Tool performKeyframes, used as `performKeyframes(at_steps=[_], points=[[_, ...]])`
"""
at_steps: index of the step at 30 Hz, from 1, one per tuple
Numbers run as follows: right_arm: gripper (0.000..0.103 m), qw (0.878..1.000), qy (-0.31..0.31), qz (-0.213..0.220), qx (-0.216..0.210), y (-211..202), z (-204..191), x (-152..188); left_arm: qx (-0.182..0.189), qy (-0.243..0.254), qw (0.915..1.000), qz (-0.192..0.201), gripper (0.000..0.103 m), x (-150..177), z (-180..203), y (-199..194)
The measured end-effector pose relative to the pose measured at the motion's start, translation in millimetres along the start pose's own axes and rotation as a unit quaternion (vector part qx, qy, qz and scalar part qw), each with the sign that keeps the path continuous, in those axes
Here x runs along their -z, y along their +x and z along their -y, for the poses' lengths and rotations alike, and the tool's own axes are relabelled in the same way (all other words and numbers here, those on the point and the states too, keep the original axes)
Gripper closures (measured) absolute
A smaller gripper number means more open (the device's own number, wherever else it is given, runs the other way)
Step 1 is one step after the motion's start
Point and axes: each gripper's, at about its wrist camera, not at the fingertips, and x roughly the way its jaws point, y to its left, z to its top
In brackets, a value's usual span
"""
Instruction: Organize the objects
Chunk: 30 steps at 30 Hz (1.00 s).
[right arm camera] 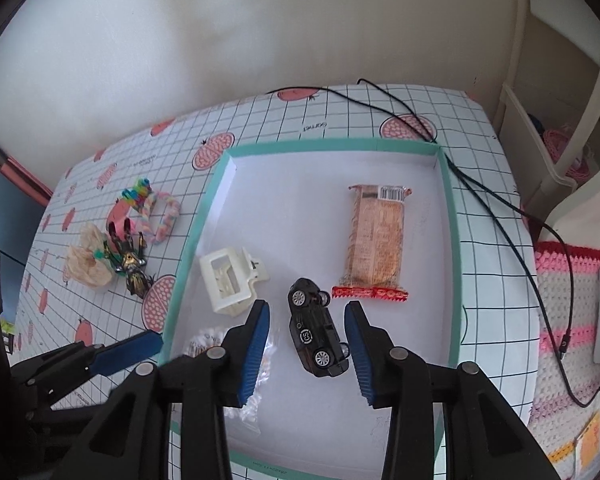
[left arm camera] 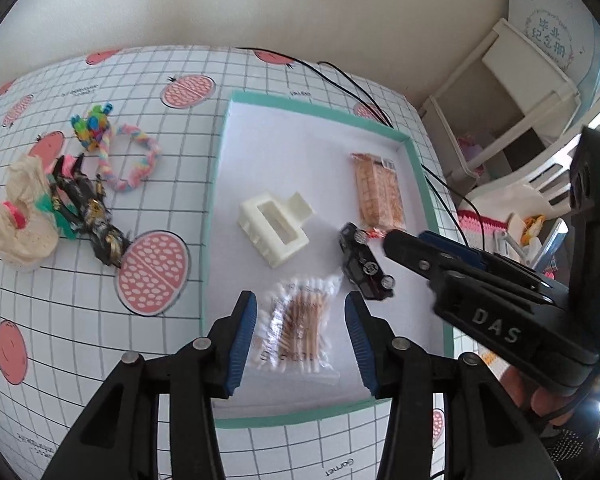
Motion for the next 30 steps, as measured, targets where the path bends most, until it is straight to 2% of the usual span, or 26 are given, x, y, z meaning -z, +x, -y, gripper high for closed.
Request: performKeyframes(at_steps=[4,6,12,17,19,20,21,23,26,30], points=[[0.061,1.0,0.002,-0.003,0.009,3,3,0,-0.022,-0.014,0.9995,0.017,0.056,-3,-14,-5],[0.06,1.0,0.002,-0.005,0.013,6,4,0,-0.034,-0.023,0.9988,0.028,0.053,-4,-20,-9],[0.041,1.0,0.005,-0.003,0.021,12,5,-1,-0.074,-0.044,0.9946,0.056,0.044,-18,-46,-10],[0.033,1.0,0.006,0.0,0.025,14,4,-1,-0.084,-0.062,0.9922,0.068,0.042,-24,-69,-10],[0.03,1.0,0.005,0.001,0.026,14,3,-1,-0.091,-0.066,0.991,0.073,0.033,-26,-76,-10],[0.029,1.0,0.005,0.002,0.026,15,3,-2,-0.093,-0.067,0.9904,0.077,0.024,-26,-79,-11],[0.026,1.0,0.004,0.002,0.027,16,2,-2,-0.096,-0.068,0.9896,0.083,0.019,-26,-81,-13],[0.022,1.0,0.003,0.002,0.03,17,2,-2,-0.102,-0.071,0.9879,0.093,0.017,-28,-87,-14],[0.013,1.0,0.003,0.005,0.031,18,2,-2,-0.106,-0.076,0.9857,0.107,0.008,-30,-94,-18],[0.0,0.999,0.006,0.011,0.036,19,2,-3,-0.114,-0.08,0.9833,0.117,0.007,-32,-102,-25]])
